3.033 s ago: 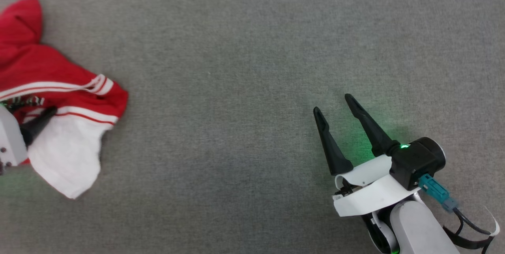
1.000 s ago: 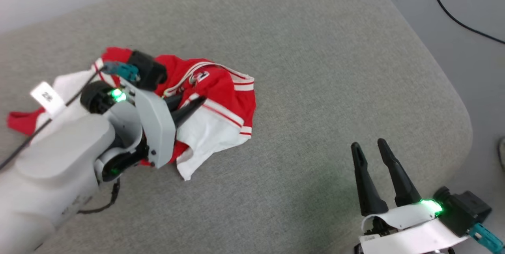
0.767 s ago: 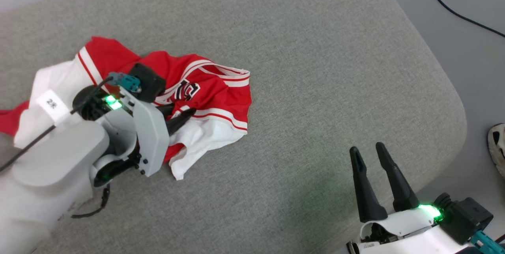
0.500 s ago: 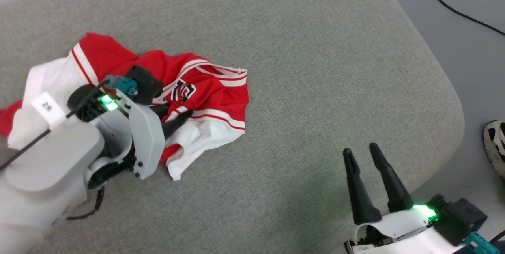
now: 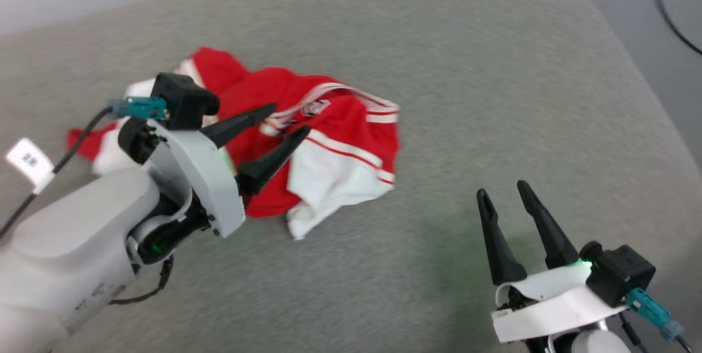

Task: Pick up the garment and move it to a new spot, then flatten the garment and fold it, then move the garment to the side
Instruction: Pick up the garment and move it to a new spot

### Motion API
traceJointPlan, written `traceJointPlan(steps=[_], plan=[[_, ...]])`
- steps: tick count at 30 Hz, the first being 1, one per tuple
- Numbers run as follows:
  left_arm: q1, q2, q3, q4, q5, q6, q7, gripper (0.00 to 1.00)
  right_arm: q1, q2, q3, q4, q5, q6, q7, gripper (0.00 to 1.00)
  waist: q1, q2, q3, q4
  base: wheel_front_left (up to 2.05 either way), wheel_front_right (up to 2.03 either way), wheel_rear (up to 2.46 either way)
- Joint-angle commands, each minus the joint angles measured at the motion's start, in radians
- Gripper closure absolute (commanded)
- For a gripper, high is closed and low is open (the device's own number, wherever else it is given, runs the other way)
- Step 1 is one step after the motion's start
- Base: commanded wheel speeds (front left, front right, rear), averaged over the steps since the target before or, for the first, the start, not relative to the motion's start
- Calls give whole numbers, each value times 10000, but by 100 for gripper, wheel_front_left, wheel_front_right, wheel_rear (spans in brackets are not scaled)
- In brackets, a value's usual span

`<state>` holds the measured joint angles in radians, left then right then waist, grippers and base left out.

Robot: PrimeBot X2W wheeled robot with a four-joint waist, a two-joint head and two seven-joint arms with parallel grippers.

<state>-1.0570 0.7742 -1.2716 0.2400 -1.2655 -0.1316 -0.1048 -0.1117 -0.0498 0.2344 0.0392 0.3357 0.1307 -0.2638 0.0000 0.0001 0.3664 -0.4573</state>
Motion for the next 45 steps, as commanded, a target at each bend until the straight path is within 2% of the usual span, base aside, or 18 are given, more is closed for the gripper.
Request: traceJointPlan(steps=[1,6,13,18,24,30,37,41,45], plan=[[22,53,-8,-92,-155,18,-223,0,-165,-14,-39,129,-162,1,-11,0,0,-1,-843,1392,0,0,0],[436,61,-46,-442,-621,18,-1156,0,-494,-11,-325,893,-796,1,-13,0,0,-1,-1522,2569,0,0,0],[1969,-102,43,325,-731,18,-1594,0,-688,-8,-772,1908,-1548,1,-13,0,0,-1,-2264,4048,0,0,0],[3475,-713,1731,766,-1106,18,-1582,0,-491,-9,-1335,2404,-2047,-1,-11,0,0,-1,-2741,5186,0,0,0],[5315,-991,3651,1106,-455,18,-1588,0,-117,-9,-2003,2624,-2334,-1,-11,0,0,-1,-3179,6196,0,0,0],[7331,-1116,6173,1316,214,18,-1589,0,318,-5,-2501,2662,-2552,-2,-11,0,0,-1,-3555,6651,0,0,0],[9476,-1250,8585,977,1643,18,-1590,0,857,-5,-3038,2434,-2616,-2,26,0,0,-1,-3858,6704,0,0,0],[10277,-1327,9447,559,3026,18,-1590,0,1149,-3,-3264,2155,-2619,-2,110,0,0,-1,-3954,6584,0,0,0],[10885,-1656,10390,118,4823,18,-1590,0,1442,-9,-3440,1779,-2641,-2,211,0,0,-1,-4021,6392,0,0,0]])
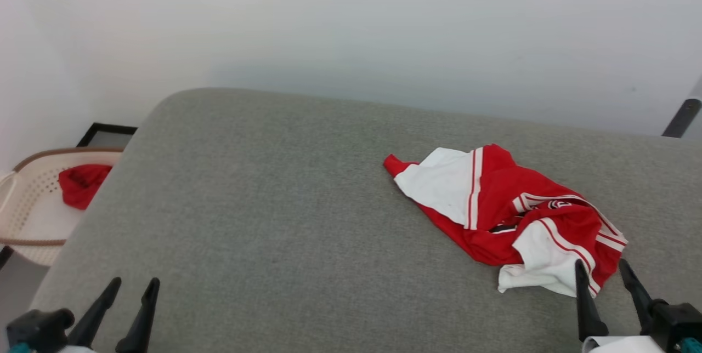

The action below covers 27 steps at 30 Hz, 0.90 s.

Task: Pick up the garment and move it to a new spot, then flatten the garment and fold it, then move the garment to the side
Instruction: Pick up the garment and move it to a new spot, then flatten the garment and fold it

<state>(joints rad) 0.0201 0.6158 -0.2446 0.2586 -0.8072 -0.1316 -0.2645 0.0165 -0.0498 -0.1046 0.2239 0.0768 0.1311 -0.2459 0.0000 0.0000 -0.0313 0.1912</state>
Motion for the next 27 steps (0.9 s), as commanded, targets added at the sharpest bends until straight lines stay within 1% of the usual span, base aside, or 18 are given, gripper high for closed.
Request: traceJointPlan(steps=[1,4,5,7,10,13,16,21,27], plan=[[253,-163,347,-200,691,18,7,0,207,-3,-67,-154,-43,-6,64,0,0,0,-54,-145,0,0,0],[625,-523,992,-633,2017,22,7,0,306,-2,-103,-451,0,-6,133,0,0,0,-62,-266,0,0,0],[726,-699,1230,-762,2304,22,7,0,351,-2,-111,-525,25,-6,148,0,0,0,-64,-294,0,0,0],[925,-865,1568,-1057,3000,22,7,0,379,1,-98,-690,59,-6,170,0,0,0,-67,-347,0,0,0],[1160,-1161,1929,-1430,3680,21,7,0,362,-3,-39,-924,89,-6,222,0,0,0,-75,-424,0,0,0],[1364,-1447,2274,-1727,3992,20,7,0,377,-3,2,-1085,143,-6,273,0,0,0,-78,-488,0,0,0],[1562,-1673,2365,-1707,4228,20,6,0,479,-2,76,-1021,195,-6,318,0,0,0,-57,-516,0,0,0],[1652,-1835,2290,-1632,4337,20,6,0,500,-3,155,-900,228,-6,262,0,0,0,-7,-504,0,0,0],[1679,-1844,2324,-1654,4286,19,6,0,442,-3,206,-852,204,-6,240,0,0,0,41,-497,0,0,0]])
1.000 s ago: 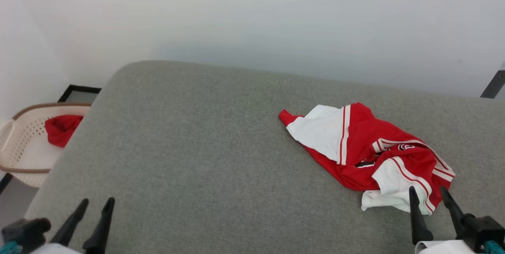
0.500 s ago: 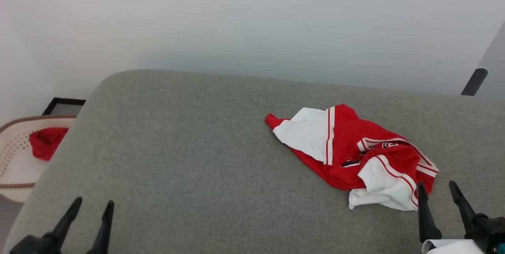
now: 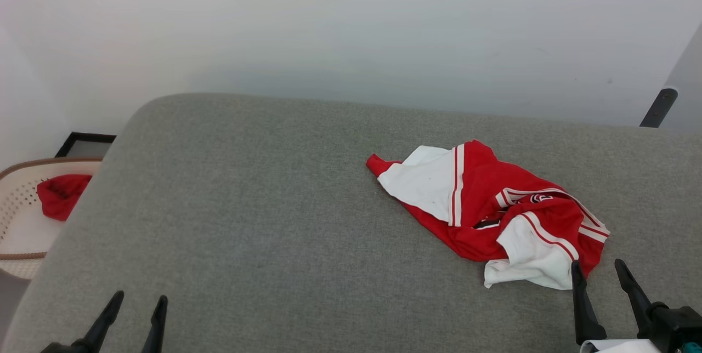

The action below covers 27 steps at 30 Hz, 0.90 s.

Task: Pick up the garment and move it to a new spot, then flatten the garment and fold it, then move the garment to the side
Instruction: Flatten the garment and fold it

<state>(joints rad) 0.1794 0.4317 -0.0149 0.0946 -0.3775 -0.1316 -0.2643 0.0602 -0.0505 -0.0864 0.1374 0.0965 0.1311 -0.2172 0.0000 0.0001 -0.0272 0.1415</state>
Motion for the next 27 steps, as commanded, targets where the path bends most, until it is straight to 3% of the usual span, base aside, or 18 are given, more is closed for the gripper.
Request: traceJointPlan(steps=[1,10,13,19,27], plan=[[78,5,33,-21,-28,19,4,0,-8,5,29,15,-3,-6,-52,0,0,-1,12,0,0,0,0],[-210,123,-47,-31,-290,19,4,0,-216,3,345,94,107,-6,-118,0,0,-1,342,-195,0,0,0],[-536,399,-376,-98,-631,19,4,0,-348,5,555,145,216,-6,-175,0,0,-1,501,-369,0,0,0],[-2226,1906,-1529,-318,-1391,20,6,0,-581,5,905,133,431,-6,-356,0,0,-1,1065,-867,0,0,0],[-6471,4315,-4893,-96,-3273,20,272,0,-1280,3,1485,-66,789,-6,-488,0,0,-1,2492,-1906,0,0,0]])
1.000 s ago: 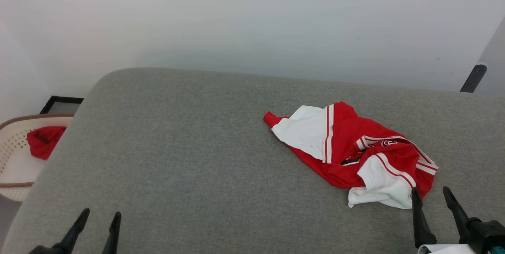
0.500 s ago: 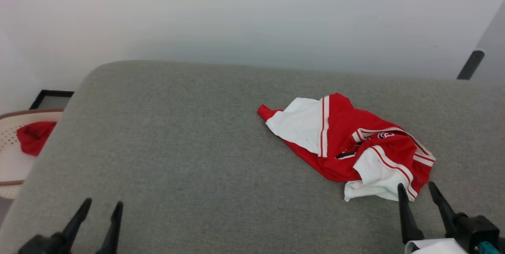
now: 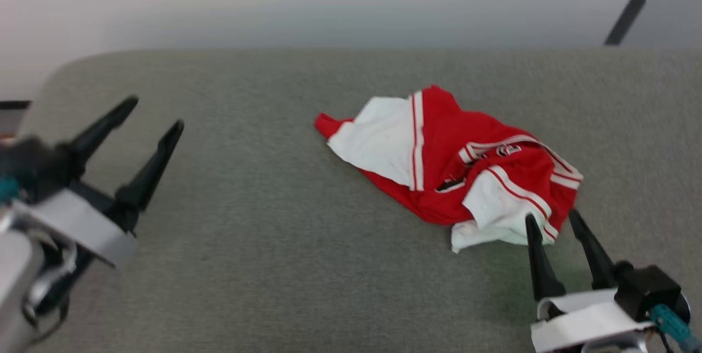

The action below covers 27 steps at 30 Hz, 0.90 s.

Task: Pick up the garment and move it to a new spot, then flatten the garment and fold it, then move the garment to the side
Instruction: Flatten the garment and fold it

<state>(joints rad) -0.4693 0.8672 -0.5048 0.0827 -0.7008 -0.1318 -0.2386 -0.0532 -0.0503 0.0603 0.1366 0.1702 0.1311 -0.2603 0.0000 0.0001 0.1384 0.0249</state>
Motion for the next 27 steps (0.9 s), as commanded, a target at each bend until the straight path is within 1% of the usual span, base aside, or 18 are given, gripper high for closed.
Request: traceJointPlan(steps=[1,3,4,7,8,10,11,15,18,22,25,27], plan=[[-526,212,-430,58,-407,22,191,0,-261,0,103,-160,107,-5,-55,0,0,-1,1036,-881,0,0,0],[-1637,689,-1262,103,-1011,22,601,0,-420,7,289,-380,255,-6,-56,0,0,-1,1457,-1158,0,0,0],[-2140,822,-1725,188,-1361,22,880,0,-482,6,335,-487,345,-5,-58,0,0,-1,1622,-1270,0,0,0],[-3459,1136,-2887,416,-2735,22,2205,0,-677,3,581,-794,558,-5,-60,0,0,-1,2161,-1661,0,0,0],[-3862,1215,-3349,372,-3147,20,2773,0,-699,7,634,-886,623,-6,-61,0,0,-1,2305,-1767,0,0,0],[-4618,1231,-3973,373,-4423,22,3978,0,-657,9,669,-1041,750,-6,-61,0,0,-1,2569,-1944,0,0,0],[-4985,1329,-4290,286,-4775,22,4574,0,-650,9,705,-1115,811,-6,-60,0,0,-1,2684,-2033,0,0,0],[-6114,1388,-4925,197,-6359,19,6240,0,-600,9,843,-1413,1031,-5,-61,0,0,-1,3061,-2382,0,0,0],[-6615,1485,-5268,250,-7073,20,7244,0,-543,12,946,-1567,1152,-5,-48,0,0,-1,3219,-2593,0,0,0],[-6907,1616,-5811,150,-7464,19,8288,0,-498,9,1084,-1668,1298,-5,-45,0,0,-1,3296,-2823,0,0,0],[-7040,1749,-5995,261,-7421,20,8342,0,-441,9,1179,-1741,1377,-5,-44,0,0,-1,3330,-2929,0,0,0],[-7057,1720,-6063,391,-7560,19,8252,0,-412,10,1231,-1780,1391,-5,-44,0,0,-1,3341,-2976,0,0,0]])
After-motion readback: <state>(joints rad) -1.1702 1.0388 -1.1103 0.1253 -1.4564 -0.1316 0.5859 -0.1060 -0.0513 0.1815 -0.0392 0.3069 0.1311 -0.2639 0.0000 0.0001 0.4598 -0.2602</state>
